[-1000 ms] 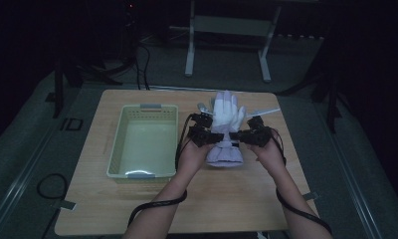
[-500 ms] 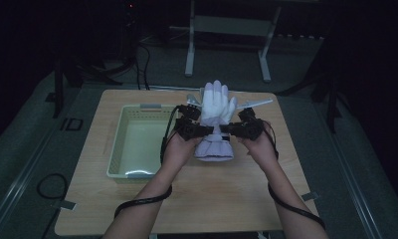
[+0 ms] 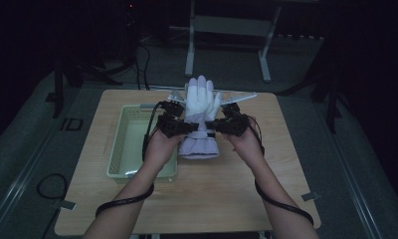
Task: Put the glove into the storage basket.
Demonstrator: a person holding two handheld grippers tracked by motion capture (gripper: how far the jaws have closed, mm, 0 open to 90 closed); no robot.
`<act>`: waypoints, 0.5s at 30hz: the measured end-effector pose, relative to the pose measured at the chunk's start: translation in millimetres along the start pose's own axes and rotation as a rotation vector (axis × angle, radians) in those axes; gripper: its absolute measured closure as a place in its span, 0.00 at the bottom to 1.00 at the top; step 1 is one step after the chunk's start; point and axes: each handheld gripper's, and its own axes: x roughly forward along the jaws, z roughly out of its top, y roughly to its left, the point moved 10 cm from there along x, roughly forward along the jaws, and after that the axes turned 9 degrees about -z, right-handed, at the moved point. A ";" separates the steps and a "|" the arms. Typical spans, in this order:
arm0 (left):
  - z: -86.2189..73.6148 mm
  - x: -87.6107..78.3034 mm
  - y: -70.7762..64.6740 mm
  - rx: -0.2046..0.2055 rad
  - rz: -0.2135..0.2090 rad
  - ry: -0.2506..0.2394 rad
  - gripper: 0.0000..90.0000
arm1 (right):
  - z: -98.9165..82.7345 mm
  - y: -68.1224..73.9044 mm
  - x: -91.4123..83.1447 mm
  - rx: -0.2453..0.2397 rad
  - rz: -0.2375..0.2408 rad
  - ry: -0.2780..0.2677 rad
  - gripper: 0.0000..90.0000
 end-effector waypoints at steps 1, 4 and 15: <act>-0.6 -2.1 1.3 -0.002 0.000 0.000 0.72 | 2.1 3.6 1.5 -0.006 0.003 0.001 0.89; -3.3 -10.8 7.8 0.002 0.001 0.001 0.72 | 6.3 11.8 5.1 -0.016 0.005 0.004 0.89; -19.5 -45.8 40.4 -0.017 0.033 0.009 0.72 | 22.8 50.5 31.2 -0.045 0.029 0.026 0.89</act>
